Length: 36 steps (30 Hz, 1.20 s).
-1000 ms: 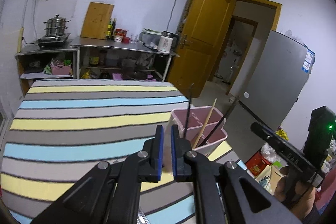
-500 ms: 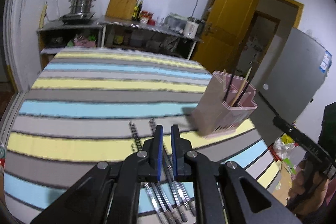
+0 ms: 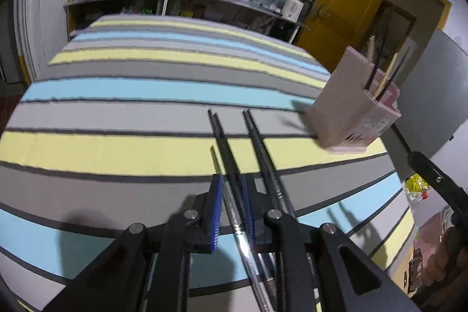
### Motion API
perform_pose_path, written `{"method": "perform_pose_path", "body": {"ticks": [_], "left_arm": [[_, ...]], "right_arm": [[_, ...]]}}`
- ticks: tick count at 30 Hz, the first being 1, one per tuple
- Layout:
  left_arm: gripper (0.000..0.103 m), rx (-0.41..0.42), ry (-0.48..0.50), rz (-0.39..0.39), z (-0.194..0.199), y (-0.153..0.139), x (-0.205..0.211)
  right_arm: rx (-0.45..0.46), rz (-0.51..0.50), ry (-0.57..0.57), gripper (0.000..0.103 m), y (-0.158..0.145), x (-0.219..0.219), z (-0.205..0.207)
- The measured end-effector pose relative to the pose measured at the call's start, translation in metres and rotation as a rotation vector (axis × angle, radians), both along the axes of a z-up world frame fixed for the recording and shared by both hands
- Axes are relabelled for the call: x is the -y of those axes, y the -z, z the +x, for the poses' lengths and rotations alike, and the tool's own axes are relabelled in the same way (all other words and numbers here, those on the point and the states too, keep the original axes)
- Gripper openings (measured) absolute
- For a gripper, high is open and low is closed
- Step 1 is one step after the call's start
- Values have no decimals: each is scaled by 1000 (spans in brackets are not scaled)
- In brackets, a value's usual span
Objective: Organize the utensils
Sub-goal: 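Move both grippers back toward the metal-tipped chopsticks on the cloth, then close the left gripper on a metal-tipped chopstick while the right gripper grasps another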
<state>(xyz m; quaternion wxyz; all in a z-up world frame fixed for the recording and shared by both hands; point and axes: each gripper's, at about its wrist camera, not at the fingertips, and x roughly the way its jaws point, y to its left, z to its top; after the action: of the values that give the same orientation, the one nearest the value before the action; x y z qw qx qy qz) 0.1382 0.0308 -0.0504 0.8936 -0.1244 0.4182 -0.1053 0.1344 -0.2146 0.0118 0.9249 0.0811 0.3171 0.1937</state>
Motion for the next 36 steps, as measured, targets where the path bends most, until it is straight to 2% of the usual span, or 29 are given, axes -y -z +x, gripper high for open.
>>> {"method": "perform_pose_path", "body": {"ticks": [7,16,23,29,36], "left_arm": [[15,-54,-14,14,10,24,0],[16,-13,-16,85,12,25,8],[13,-21,-36,83,11,24,-5],[13,-29,-47,58,10,26,-19],[13,-28,-40,25,9,27,-23]], "right_arm": [[-40,-18,-43,20,15,-17,7],[-84,-36,-83,20,33,-38,21],[-110,-56,-147,20,47,-66,37],[-151,-57,-220,13,64,-98,59],[-212,-86,-225,11,86,-113,78]]}}
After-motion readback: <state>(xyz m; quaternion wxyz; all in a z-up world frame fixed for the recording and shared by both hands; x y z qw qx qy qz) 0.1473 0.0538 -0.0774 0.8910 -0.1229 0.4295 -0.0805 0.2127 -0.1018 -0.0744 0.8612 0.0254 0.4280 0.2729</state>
